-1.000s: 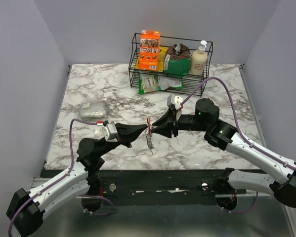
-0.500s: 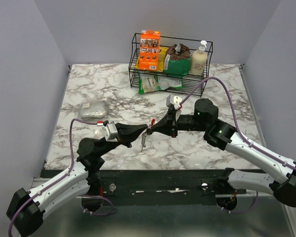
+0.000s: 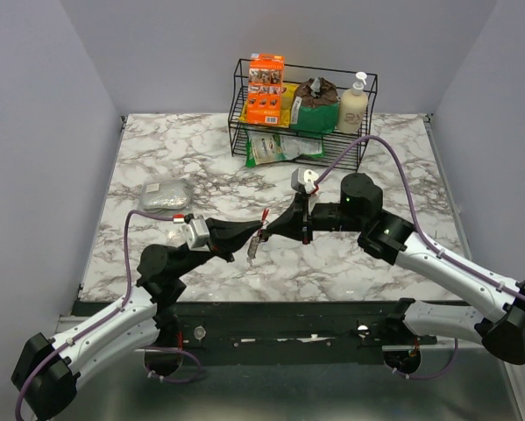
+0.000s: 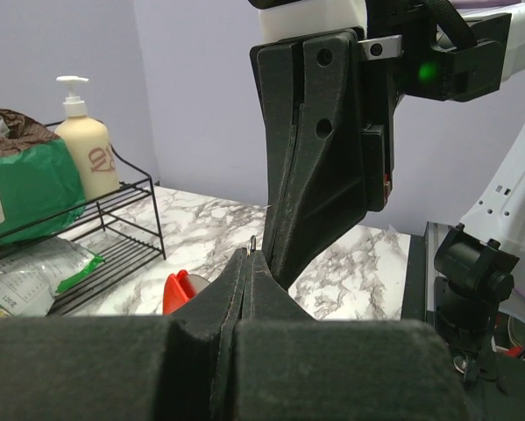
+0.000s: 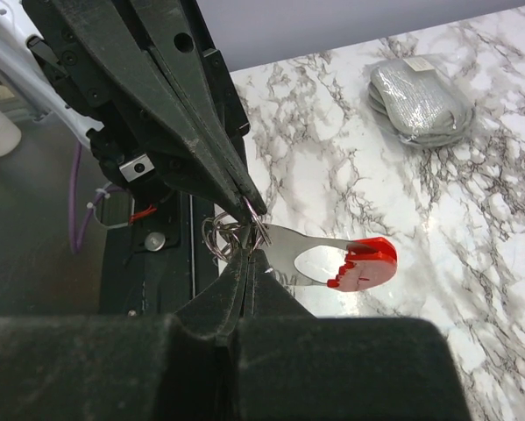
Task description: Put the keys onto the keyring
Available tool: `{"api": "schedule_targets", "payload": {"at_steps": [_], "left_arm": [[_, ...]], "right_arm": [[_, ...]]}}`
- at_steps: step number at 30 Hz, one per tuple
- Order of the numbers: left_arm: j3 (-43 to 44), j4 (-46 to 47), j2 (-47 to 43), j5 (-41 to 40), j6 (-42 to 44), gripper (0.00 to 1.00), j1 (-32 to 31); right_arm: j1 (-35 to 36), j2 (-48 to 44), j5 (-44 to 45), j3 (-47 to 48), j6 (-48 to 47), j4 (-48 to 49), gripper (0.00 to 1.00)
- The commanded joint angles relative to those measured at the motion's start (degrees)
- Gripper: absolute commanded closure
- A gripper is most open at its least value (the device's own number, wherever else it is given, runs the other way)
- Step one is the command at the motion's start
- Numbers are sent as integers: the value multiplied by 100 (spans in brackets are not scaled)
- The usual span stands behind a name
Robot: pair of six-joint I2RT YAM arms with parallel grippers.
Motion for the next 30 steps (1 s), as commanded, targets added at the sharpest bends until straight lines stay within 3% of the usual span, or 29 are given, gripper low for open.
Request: {"api": "schedule_targets", "payload": {"at_steps": [1,6,9,12,13,15,16,18,19,21,30], "left_arm": [[150,240,-11,99,-2,100,-23],[159,152,-46,55,34,100,-23],[168,108,-73,29,60,100,-23],[194,-14,-117,11,112,100,-23],[203,-41,-126,2,121,100,-23],[221,-129,-170,-15,148,100,-23],[221,-155,-178,-15,165,100,-23],[256,-234,-205,-15,174,100,-23],[256,-261,-213,-15,183,100,-23],[247,-261,-240,-42,192,100,-23],[247,-410,-345,-86,209,100,-23]], "right_arm": [[9,26,-150,201,-12,10,98],[9,-70,-44,157,-12,10,93],[0,-176,105,105,-12,10,83],[0,-351,289,-9,-187,10,65],[9,-404,385,-88,-179,10,54],[0,-545,430,-159,-196,80,45],[0,-597,561,-194,-162,98,33],[0,-746,632,-264,-170,150,22],[0,-799,693,-300,-179,185,12],[0,-966,747,-405,-187,308,3],[0,-1143,861,-616,-126,476,0]]}}
